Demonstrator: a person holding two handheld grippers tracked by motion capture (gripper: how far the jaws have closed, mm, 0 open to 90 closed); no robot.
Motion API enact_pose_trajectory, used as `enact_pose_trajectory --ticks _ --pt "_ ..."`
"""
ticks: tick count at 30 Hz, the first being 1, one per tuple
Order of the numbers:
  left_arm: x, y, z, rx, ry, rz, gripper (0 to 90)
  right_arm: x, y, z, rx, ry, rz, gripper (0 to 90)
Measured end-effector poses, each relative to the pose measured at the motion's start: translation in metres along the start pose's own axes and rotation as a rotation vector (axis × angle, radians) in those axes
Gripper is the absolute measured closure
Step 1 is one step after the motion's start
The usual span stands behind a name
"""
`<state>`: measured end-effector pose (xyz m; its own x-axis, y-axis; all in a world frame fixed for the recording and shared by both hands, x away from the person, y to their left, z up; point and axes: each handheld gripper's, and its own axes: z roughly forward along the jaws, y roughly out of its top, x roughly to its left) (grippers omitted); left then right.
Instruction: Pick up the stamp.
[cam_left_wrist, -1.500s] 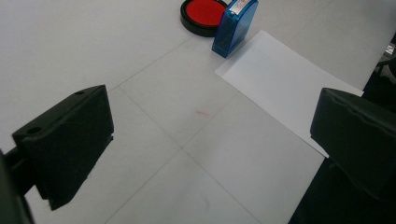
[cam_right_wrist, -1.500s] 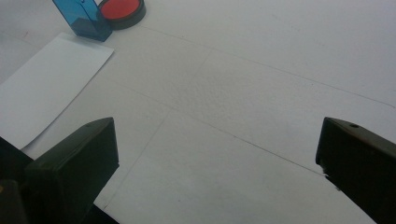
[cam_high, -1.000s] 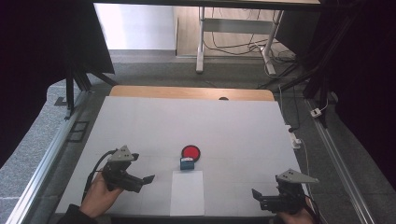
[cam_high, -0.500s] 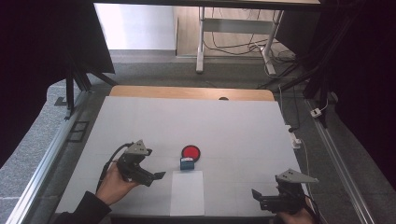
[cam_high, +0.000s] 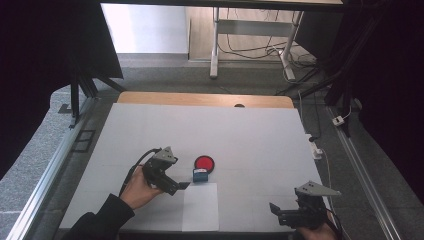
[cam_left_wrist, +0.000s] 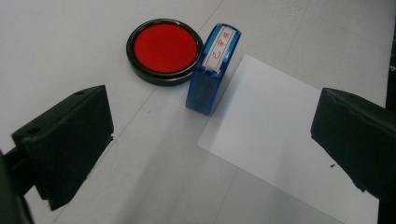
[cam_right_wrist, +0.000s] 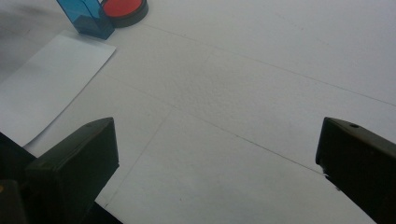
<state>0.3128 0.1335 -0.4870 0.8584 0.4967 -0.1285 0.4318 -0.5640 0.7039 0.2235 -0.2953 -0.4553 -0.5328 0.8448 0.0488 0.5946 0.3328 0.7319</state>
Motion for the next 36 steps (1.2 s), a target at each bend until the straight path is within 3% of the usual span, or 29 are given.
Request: enact_pose_trajectory --ticks 21,36 --pt "0.004 0.019 0.034 0.044 -0.040 0.084 1.4 0.000 0.000 0.000 0.002 0.002 -0.004 0.0" --pt "0.006 0.028 0.048 0.074 -0.052 0.177 26.1 0.000 0.000 0.000 0.003 0.004 -0.005 0.0"
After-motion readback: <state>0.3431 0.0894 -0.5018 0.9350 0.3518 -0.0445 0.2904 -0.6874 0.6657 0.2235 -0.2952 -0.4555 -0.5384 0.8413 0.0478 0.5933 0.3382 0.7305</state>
